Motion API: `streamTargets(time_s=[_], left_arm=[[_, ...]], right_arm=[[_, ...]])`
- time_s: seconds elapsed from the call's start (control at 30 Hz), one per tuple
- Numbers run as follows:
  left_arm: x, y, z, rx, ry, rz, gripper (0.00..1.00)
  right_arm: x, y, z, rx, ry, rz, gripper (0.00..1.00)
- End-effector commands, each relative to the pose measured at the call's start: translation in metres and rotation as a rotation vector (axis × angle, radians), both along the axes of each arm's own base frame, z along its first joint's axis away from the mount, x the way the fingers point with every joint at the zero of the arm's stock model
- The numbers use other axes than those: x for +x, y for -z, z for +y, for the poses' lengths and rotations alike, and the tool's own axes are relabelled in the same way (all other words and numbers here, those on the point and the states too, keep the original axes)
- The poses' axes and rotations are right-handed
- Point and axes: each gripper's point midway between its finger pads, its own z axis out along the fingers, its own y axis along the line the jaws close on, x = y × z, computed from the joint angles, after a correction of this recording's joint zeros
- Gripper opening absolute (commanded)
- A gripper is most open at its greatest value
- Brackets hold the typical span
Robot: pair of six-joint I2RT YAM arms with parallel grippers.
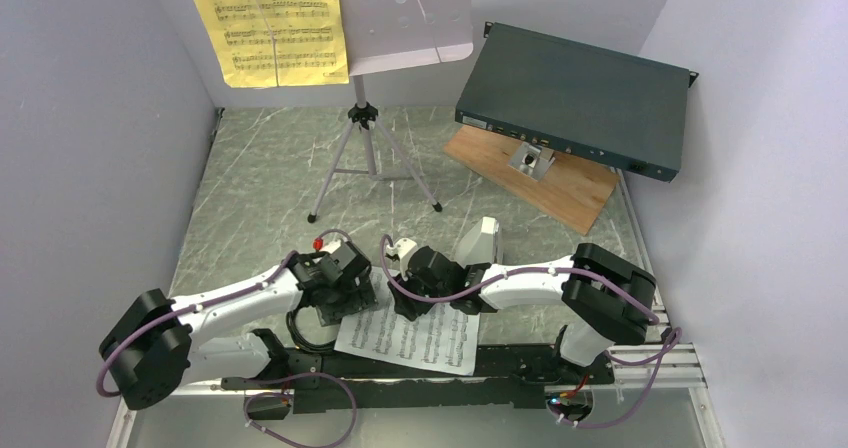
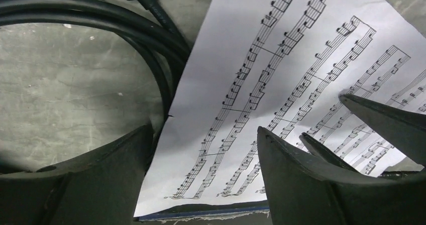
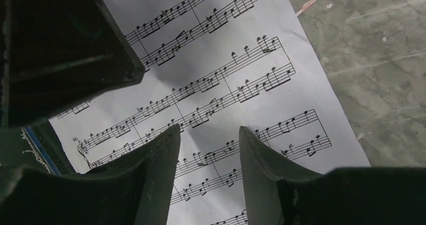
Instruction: Set up the instrument practice props
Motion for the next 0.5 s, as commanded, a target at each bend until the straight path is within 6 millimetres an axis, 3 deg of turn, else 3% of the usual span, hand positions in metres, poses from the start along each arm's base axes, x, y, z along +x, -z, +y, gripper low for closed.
streamTargets(time_s=[0.0,0.3,0.47], left_arm=[[0.016,-0.017,-0.005,0.048,-0.048,-0.087,0.81],[0.014,-0.049,-0.025,-0.09,-0.031,-0.133,0.62],[0.016,-0.045,-0.018,-0.076,-0.054,-0.159,0.49]], right_arm=[[-0.006,0.007,-0.001,0.004,-0.002,0.032,0.49],[-0.007,0.005,-0.003,0.017,-0.005,0.022,0.48],[-0.008,0.0,0.0,0.033,-0.015,0.019,0.47]])
